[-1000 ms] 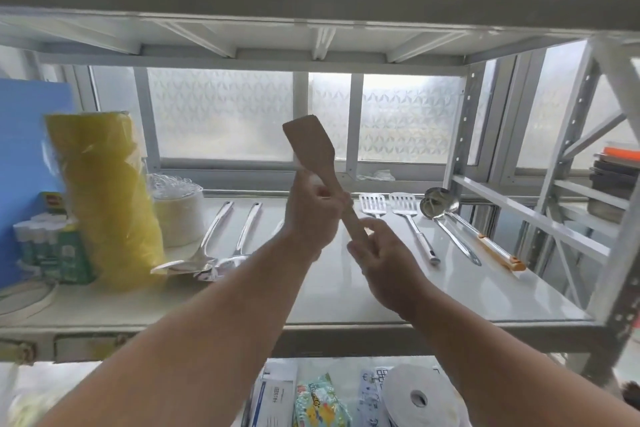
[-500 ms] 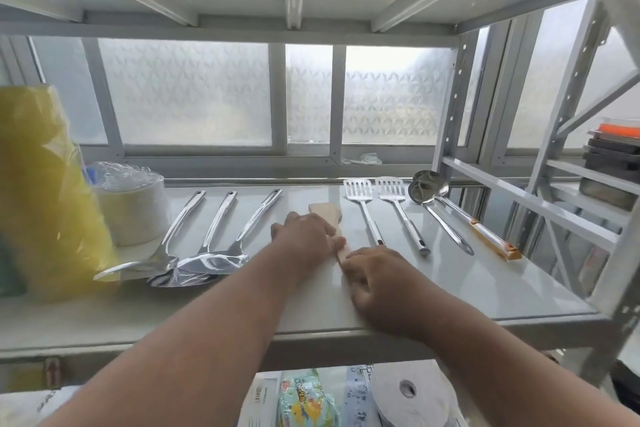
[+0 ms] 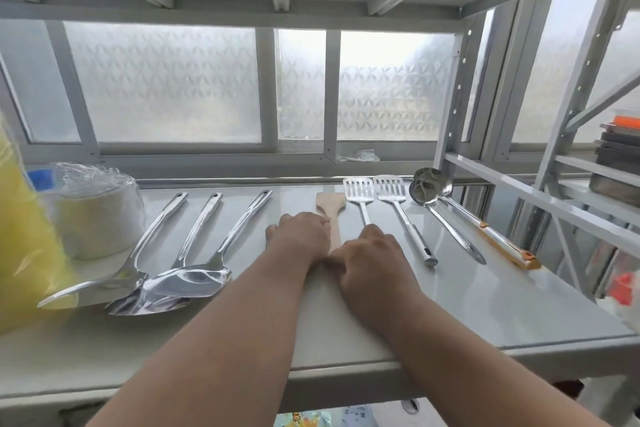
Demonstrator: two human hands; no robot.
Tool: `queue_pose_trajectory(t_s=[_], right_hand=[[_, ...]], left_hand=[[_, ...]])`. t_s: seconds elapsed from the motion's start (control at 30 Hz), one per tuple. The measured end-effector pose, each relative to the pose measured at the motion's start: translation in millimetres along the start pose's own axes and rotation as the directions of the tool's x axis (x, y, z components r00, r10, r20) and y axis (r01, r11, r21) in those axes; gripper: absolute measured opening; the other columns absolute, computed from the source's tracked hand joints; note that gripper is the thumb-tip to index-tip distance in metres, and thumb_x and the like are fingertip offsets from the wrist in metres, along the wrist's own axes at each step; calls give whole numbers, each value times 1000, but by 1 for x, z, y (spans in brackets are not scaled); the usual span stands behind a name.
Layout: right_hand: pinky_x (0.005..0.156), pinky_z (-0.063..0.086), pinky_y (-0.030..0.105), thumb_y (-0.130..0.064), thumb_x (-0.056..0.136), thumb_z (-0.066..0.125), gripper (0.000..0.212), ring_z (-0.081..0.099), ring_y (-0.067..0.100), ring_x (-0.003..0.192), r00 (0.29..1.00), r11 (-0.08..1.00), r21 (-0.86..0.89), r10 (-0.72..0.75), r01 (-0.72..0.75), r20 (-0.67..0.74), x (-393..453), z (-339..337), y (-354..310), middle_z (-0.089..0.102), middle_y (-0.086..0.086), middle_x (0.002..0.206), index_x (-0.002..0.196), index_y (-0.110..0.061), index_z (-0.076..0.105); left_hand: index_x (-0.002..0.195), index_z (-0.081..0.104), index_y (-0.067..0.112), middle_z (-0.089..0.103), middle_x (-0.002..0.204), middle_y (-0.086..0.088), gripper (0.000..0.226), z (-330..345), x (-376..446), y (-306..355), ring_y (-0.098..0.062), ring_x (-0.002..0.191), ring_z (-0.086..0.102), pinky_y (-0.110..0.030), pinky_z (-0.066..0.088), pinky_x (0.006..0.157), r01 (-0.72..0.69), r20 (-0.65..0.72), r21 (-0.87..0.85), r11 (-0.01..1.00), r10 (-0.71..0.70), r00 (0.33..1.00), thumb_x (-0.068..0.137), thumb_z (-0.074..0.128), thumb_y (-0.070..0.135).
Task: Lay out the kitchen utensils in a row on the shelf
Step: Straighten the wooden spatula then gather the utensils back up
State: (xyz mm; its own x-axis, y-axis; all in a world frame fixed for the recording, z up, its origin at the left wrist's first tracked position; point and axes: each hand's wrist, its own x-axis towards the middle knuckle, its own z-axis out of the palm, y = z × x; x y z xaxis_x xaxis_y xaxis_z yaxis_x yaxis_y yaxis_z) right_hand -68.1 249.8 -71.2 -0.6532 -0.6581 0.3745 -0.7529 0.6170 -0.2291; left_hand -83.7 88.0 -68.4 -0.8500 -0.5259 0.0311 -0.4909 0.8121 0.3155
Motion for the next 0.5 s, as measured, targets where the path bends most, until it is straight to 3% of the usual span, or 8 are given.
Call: queue_pose_trajectory(t_s=[0.07,0.17,0.23,0.33,0.43,0.5], right_hand=[[89,33,30,-15,86,49,33,31,20,86,1000,1000,16,-20,20,1,-2,-2,-2,43,-4,75,96,-31,76],[95,31,34,-16,91,50,36,33,19,92,1000,999,-16,-29,29,3,-3,-8,-4,41,-7,72,103,-37,77],[95,29,36,-17,92,49,37,36,19,94,1000,1000,-21,-17,17,-1,-4,-8,-5,45,-7,78,105,-40,76],[97,25,34,-22,96,47,38,27,20,84,998,998,23,56,-57,19,-4,-4,-3,51,-4,98,111,-46,74],[97,29,37,-34,95,50,27,47,20,109,993,995,-44,91,-95,-72,-1,4,0,66,-6,105,105,-32,74],[93,35,40,-30,92,51,21,53,23,113,982,984,-60,160,-166,-96,1,8,2,69,-5,101,97,-24,71]], left_hand=[[150,50,52,53,155,5,47,-1,0,0,-25,148,36,-48,28,118,-18,15,-1,1000,18,1000,105,35,49],[154,44,48,48,160,5,50,-2,0,-1,-26,151,32,-50,25,118,-37,17,-20,999,38,999,105,33,51],[156,38,52,45,163,7,51,-1,0,-2,-26,153,28,-51,23,120,-45,18,-43,998,46,999,105,35,48],[144,53,54,52,155,7,43,-3,-1,-1,-27,148,33,-49,26,117,-55,32,-40,998,56,998,106,36,45],[144,53,54,51,156,8,43,-4,-2,0,-28,147,34,-50,27,117,-51,41,-5,999,51,998,107,33,46],[144,52,54,51,155,8,43,-2,-1,0,-28,146,34,-50,28,115,-39,43,14,999,38,998,108,30,47]])
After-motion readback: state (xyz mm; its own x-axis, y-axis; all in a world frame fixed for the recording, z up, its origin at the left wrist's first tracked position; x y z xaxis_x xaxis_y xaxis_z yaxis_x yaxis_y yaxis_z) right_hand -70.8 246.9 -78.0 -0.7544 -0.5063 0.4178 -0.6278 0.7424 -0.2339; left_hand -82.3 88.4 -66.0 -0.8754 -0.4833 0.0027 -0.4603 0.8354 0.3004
